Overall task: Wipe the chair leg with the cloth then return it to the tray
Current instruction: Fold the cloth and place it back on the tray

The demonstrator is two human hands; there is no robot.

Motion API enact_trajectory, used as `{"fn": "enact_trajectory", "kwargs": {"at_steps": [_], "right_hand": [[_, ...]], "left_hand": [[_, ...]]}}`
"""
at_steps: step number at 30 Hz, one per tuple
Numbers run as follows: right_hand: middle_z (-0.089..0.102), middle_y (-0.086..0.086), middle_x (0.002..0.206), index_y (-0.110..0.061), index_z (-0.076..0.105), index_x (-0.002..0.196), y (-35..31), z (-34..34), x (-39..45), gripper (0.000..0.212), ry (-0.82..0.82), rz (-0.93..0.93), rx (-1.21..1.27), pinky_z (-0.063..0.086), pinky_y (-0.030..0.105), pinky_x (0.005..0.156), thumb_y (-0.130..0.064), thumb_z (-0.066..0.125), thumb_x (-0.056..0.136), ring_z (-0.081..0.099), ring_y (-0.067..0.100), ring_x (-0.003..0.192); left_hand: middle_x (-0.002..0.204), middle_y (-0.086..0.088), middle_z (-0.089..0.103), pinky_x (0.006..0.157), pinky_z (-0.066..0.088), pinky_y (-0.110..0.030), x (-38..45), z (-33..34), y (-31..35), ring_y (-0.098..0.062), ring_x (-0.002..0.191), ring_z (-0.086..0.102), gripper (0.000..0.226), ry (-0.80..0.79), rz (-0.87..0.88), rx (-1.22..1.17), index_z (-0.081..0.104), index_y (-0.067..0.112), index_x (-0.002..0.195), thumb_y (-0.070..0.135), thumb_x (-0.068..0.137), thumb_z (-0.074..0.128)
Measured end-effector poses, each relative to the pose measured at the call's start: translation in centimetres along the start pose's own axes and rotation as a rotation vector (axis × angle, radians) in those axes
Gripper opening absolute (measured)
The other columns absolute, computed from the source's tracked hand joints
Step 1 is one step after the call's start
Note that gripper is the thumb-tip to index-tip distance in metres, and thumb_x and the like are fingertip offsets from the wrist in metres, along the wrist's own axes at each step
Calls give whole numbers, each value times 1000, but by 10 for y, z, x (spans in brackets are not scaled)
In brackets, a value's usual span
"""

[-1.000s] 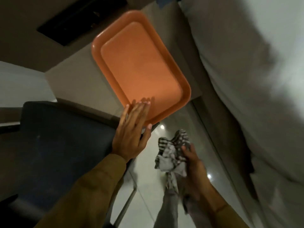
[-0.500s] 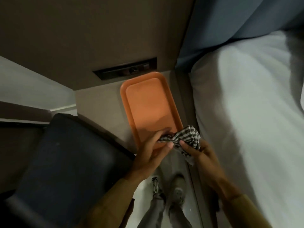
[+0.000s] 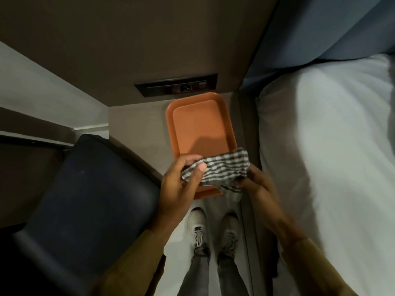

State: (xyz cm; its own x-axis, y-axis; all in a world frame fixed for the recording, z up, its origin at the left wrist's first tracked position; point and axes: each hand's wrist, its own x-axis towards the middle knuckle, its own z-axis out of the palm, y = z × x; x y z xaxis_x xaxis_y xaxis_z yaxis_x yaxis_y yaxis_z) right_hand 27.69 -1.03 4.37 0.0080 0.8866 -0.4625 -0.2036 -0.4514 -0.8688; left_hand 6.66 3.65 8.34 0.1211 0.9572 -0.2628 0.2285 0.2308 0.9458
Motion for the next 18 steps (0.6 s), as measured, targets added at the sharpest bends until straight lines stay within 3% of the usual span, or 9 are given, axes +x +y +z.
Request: {"fn": "enact_trajectory", "kwargs": {"at_steps": [2, 4, 6, 8, 10, 12, 14, 16, 18], "right_hand": [[79, 0, 140, -30, 73, 139, 2, 0, 0, 46, -16, 49, 104, 63, 21, 97, -12, 59, 99, 77, 16, 127], [78, -8, 142, -40, 71, 140, 6, 1, 3, 45, 40, 95, 101, 63, 17, 94, -26, 62, 98, 76, 11, 127], [75, -13, 144, -43, 64, 147, 12, 0, 6, 45, 83, 115, 9, 63, 18, 97, -36, 63, 102, 73, 7, 131], [75, -10, 143, -38, 54, 156, 21, 0, 9, 45, 66, 121, -193, 61, 26, 108, -35, 57, 111, 71, 5, 132], [76, -14, 134, -34, 51, 157, 29, 0, 13, 44, 70, 128, -387, 60, 29, 113, -29, 55, 113, 72, -7, 123], [72, -24, 127, -36, 51, 153, 34, 3, 19, 43, 77, 117, -453, 60, 28, 108, -23, 58, 112, 70, -21, 112], [76, -23, 127, -35, 51, 154, 37, 4, 28, 49, 54, 111, -405, 65, 25, 102, -18, 62, 110, 73, -14, 117], [75, -31, 130, -46, 48, 152, 41, 4, 39, 56, 53, 95, -377, 64, 15, 94, -15, 64, 109, 73, -10, 121], [70, -32, 138, -54, 38, 153, 49, 4, 51, 64, 100, 64, -461, 66, 18, 96, -17, 65, 108, 72, -7, 125]], "left_hand": [[134, 8, 75, 95, 63, -22, 3, -1, -10, -14, 125, 74, 45, -92, -215, -308, 62, 31, 138, 38, 96, 74], [143, 9, 73, 107, 59, -27, 4, 0, -25, -13, 136, 68, 65, -196, -397, -357, 54, 30, 152, 29, 94, 83], [142, 6, 75, 120, 52, -39, 4, 5, -41, -18, 141, 65, 63, -194, -534, -345, 61, 25, 148, 24, 89, 83], [139, -1, 77, 123, 50, -50, 5, 11, -54, -23, 137, 68, 54, -60, -622, -370, 67, 19, 144, 18, 92, 81], [141, -10, 74, 121, 52, -54, 9, 17, -60, -29, 135, 68, 50, 46, -611, -350, 65, 13, 145, 7, 96, 76], [144, -12, 70, 117, 56, -50, 14, 21, -62, -28, 135, 67, 51, 83, -487, -220, 60, 12, 147, 0, 99, 71], [147, -9, 67, 112, 60, -41, 17, 26, -66, -22, 134, 68, 52, 116, -336, -112, 55, 15, 151, 0, 102, 67], [149, -3, 65, 107, 62, -31, 23, 29, -74, -13, 133, 68, 54, 181, -242, -75, 49, 20, 155, 7, 105, 66], [151, -1, 63, 110, 61, -36, 29, 36, -88, -13, 135, 66, 59, 209, -246, -25, 43, 26, 158, 9, 106, 65]]}}
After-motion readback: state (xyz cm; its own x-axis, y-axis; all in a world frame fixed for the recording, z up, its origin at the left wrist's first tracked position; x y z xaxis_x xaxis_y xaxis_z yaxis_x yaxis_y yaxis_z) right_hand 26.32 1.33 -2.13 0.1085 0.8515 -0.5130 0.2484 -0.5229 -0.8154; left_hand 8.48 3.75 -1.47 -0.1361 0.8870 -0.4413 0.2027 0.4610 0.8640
